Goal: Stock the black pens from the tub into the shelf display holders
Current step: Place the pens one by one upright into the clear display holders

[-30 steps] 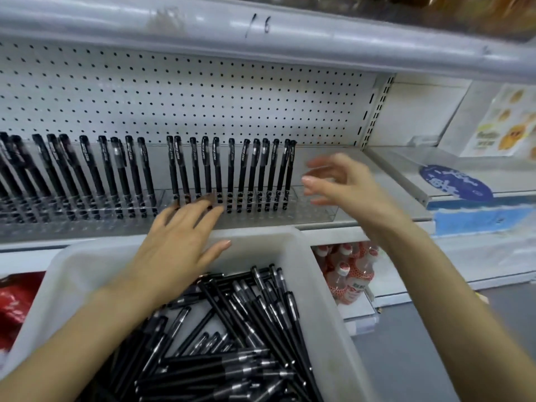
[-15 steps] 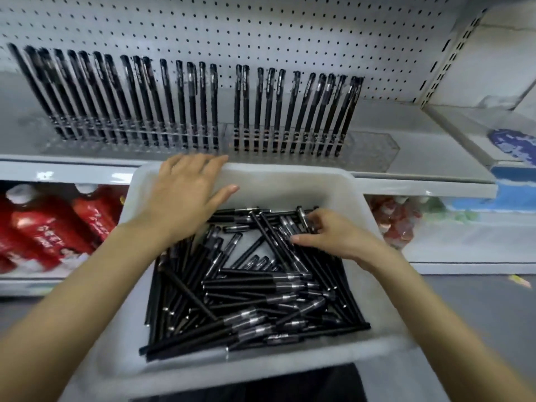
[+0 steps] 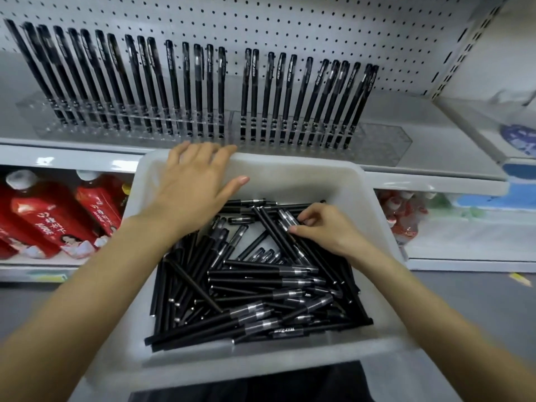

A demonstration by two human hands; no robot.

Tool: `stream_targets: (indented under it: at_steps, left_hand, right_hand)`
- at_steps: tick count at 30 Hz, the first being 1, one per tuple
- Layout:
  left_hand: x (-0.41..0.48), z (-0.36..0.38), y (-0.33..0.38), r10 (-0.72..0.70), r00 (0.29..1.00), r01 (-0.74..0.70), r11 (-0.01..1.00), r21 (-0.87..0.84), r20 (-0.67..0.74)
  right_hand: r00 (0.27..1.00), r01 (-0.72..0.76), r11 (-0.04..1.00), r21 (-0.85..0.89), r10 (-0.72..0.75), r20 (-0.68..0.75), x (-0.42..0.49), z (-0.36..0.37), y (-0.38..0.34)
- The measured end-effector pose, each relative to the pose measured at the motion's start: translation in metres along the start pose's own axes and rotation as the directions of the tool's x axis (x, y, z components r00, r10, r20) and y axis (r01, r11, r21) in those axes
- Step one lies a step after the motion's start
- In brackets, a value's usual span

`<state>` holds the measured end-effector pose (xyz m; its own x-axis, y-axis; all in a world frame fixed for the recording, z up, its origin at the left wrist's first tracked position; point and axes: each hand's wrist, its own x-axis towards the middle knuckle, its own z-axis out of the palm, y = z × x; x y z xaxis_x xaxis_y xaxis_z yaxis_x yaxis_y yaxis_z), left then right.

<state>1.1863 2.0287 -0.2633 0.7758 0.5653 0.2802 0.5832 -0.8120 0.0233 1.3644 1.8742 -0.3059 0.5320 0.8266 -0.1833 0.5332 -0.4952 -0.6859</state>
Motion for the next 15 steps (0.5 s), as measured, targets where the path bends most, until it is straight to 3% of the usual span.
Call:
stream_targets:
  at_steps: [10, 13, 15]
  left_hand:
    - [-0.001, 0.000, 0.003, -0.009, 1.000, 0.008, 1.000, -0.015, -0.005]
    - [-0.001, -0.001, 0.002, -0.008, 1.000, 0.007, 1.000, -0.029, -0.008]
    - [-0.001, -0.002, 0.002, -0.005, 1.000, 0.005, 0.999, -0.052, -0.006]
  right_hand:
    - [0.986, 0.148, 0.982, -0.116, -0.156, -0.060, -0.001, 0.006, -0.010]
    - [0.989, 0.120, 0.992, -0.033, -0.122, -0.082, 0.002, 0.004, -0.010]
    - [0.994, 0.087, 0.990, 0.111, -0.078, -0.081, 0.003, -0.003, -0.013]
